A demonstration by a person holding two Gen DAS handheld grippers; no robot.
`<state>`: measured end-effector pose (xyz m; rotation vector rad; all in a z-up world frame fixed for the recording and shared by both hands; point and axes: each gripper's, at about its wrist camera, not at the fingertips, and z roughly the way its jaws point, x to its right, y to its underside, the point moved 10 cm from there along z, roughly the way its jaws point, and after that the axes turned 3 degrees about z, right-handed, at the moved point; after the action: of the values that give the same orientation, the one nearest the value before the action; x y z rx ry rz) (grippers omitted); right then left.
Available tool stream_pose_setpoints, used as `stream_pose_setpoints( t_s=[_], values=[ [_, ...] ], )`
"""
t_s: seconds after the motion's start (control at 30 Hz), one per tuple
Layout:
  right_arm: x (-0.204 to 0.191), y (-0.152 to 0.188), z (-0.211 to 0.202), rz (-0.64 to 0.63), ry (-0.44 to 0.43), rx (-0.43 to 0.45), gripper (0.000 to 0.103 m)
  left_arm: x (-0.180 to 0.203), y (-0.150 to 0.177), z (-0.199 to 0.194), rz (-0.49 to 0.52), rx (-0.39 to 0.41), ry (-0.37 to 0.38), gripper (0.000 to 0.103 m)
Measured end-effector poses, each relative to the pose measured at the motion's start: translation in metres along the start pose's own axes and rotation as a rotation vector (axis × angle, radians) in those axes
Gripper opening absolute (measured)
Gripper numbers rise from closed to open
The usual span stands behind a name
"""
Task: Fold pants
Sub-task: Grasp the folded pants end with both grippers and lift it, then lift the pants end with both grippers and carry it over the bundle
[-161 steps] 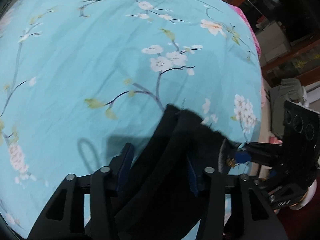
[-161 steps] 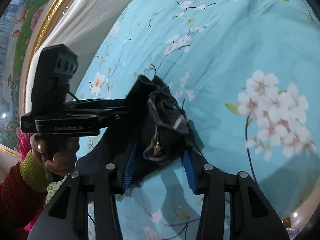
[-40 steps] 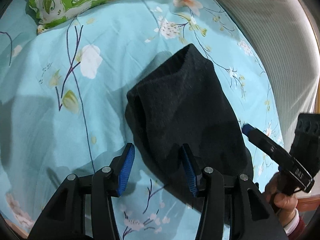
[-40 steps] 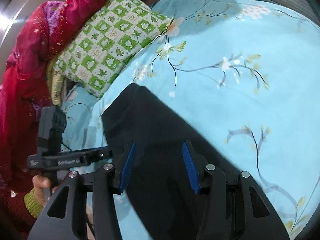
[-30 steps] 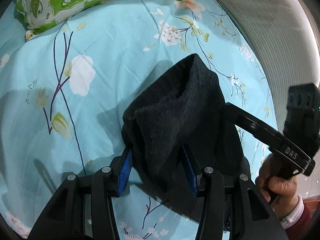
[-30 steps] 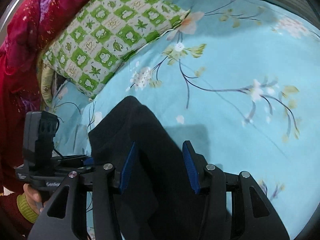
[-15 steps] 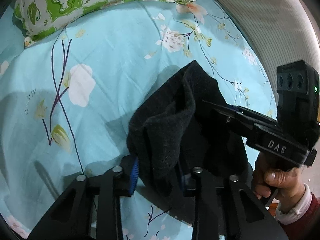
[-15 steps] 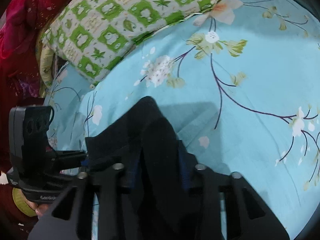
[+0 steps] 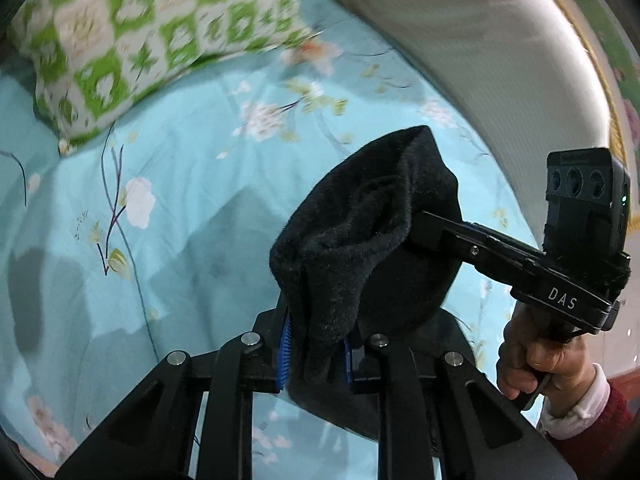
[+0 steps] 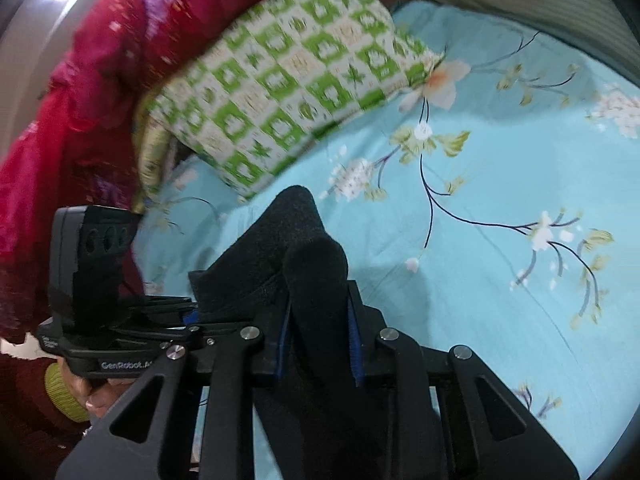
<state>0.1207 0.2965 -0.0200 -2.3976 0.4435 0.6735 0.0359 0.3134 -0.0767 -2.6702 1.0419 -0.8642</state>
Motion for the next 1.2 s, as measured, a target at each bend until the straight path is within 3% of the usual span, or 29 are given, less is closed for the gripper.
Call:
stream_pose_setpoints(
  t_s=[0.2, 0.6, 0.93, 1.2],
  values=[
    [-0.005, 0.016, -0.053, 0.023, -0.052, 0.094, 0.025, 0.05, 0.006, -0.022, 0.09, 0.023, 0.043, 0.018],
    [0.021, 0.076, -0.155, 0.113, -0.014, 0.28, 0.023, 0.167, 0.044, -0.024, 0.334, 0.003, 0.112, 0.018],
    [0.048, 0.145, -0.202, 0.188, 0.06, 0.359, 0.02, 0.232, 0.106, -0.002, 0.504, -0.074, 0.127, 0.018],
    [0.067, 0.186, -0.22, 0.272, 0.079, 0.425, 0.02, 0.258, 0.143, 0.015, 0.624, -0.1, 0.094, 0.018]
  ],
)
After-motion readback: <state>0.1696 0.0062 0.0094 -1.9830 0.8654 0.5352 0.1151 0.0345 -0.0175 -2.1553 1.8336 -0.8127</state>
